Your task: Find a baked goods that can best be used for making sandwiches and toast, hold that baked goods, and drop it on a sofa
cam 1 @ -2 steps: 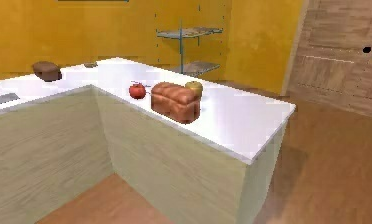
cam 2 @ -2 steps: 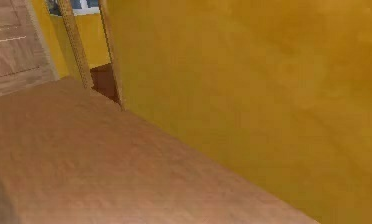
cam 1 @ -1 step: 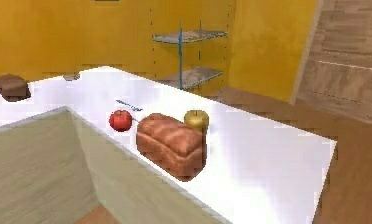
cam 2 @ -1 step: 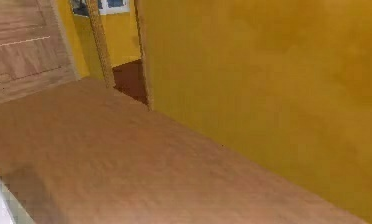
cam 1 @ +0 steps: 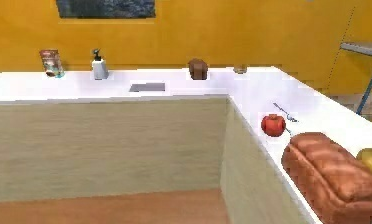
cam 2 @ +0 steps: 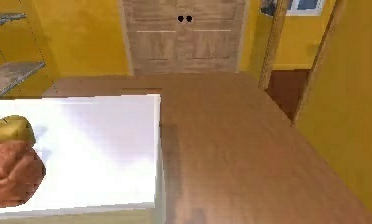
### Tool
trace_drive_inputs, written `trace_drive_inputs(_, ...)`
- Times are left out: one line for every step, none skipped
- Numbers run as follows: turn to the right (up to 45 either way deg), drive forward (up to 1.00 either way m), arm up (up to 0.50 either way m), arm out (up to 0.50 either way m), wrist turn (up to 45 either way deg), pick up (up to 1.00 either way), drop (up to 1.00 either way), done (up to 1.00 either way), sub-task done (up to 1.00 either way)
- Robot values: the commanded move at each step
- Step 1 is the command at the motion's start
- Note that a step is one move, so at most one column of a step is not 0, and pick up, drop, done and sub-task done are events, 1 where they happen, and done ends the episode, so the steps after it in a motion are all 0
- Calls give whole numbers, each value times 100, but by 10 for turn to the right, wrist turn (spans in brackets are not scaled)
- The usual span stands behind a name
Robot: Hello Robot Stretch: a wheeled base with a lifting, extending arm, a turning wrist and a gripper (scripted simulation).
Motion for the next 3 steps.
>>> trace_drive_inputs(-420, 0, 0, 0, 0, 0, 0, 0, 0)
trace_drive_inputs(0, 0, 50, 0, 0, 0, 0, 0, 0)
trace_drive_inputs(0, 0, 38, 0, 0, 0, 0, 0, 0)
